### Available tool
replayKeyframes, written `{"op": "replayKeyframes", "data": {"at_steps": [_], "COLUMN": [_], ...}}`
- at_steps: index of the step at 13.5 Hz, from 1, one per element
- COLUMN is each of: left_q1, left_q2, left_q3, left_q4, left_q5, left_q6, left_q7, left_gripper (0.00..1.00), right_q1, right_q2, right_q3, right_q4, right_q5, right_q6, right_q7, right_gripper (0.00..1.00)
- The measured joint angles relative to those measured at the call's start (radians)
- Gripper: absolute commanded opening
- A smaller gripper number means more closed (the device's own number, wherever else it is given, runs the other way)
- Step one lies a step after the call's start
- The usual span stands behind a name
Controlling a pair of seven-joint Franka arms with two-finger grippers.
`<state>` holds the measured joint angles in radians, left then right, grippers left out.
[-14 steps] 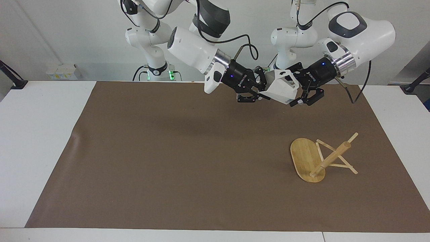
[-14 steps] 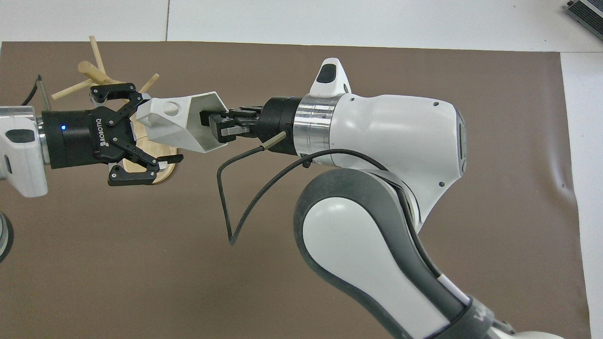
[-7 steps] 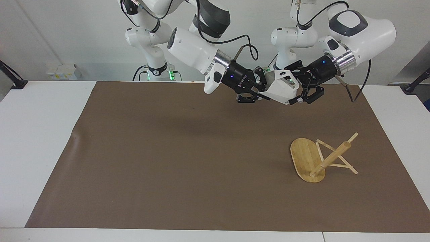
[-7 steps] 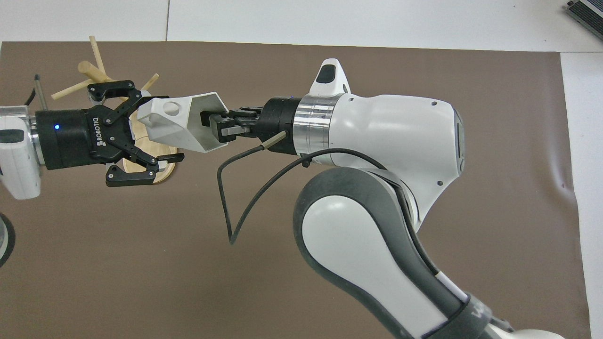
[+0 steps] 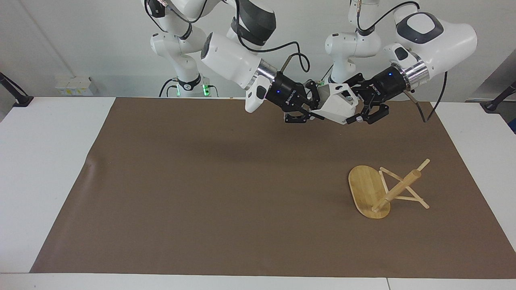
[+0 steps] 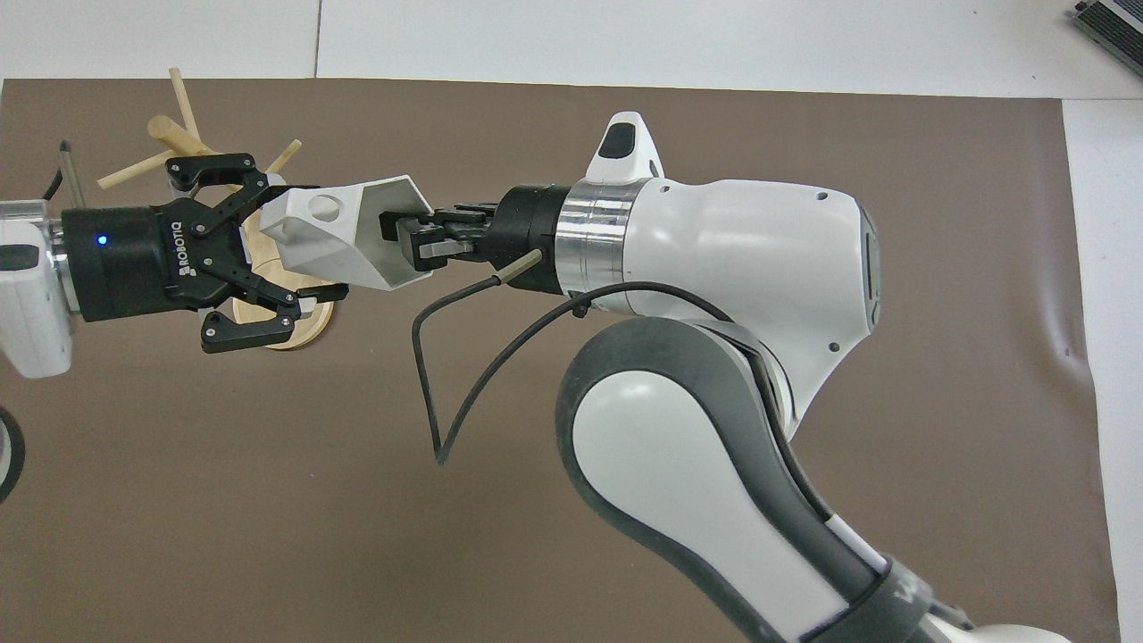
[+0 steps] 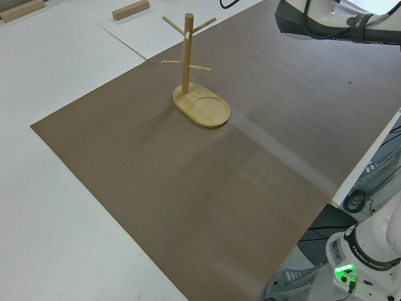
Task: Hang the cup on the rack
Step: 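Reach the left gripper to the cup held by the right gripper, then close the left gripper on the cup while the right gripper releases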
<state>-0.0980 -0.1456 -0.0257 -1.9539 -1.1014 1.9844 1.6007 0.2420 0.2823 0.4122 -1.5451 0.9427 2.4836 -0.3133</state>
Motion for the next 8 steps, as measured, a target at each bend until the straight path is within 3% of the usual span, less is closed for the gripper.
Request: {"op": "replayKeyframes", "data": {"at_steps": [3, 4, 6, 7, 8], "left_q1": [0.0, 0.0, 0.0, -0.001, -0.001], "left_q2": [0.0, 0.0, -0.001, -0.002, -0.003], "left_q3": [0.0, 0.0, -0.001, -0.004, -0.006], "left_q4": [0.0, 0.0, 0.0, 0.0, 0.0], "left_q5": [0.0, 0.0, -0.001, -0.002, -0.002], "left_q6": [-0.001, -0.001, -0.003, -0.003, -0.01], "left_q7": [0.0, 0.0, -0.001, -0.002, -0.002], "left_gripper": [0.0, 0.0, 0.0, 0.0, 0.0], "right_q1": [0.0, 0.0, 0.0, 0.001, 0.0], "right_q2": [0.0, 0.0, 0.0, 0.0, 0.0], "right_q3": [0.0, 0.0, 0.0, 0.0, -0.001], "right_q4": [0.0, 0.0, 0.0, 0.0, 0.0], "right_q5": [0.0, 0.0, 0.0, 0.0, 0.0], "right_q6": [0.0, -0.001, 0.005, 0.009, 0.013], "right_q7": [0.001, 0.005, 0.039, 0.056, 0.064], "right_gripper": [0.0, 0.19, 0.45, 0.54, 0.58]}}
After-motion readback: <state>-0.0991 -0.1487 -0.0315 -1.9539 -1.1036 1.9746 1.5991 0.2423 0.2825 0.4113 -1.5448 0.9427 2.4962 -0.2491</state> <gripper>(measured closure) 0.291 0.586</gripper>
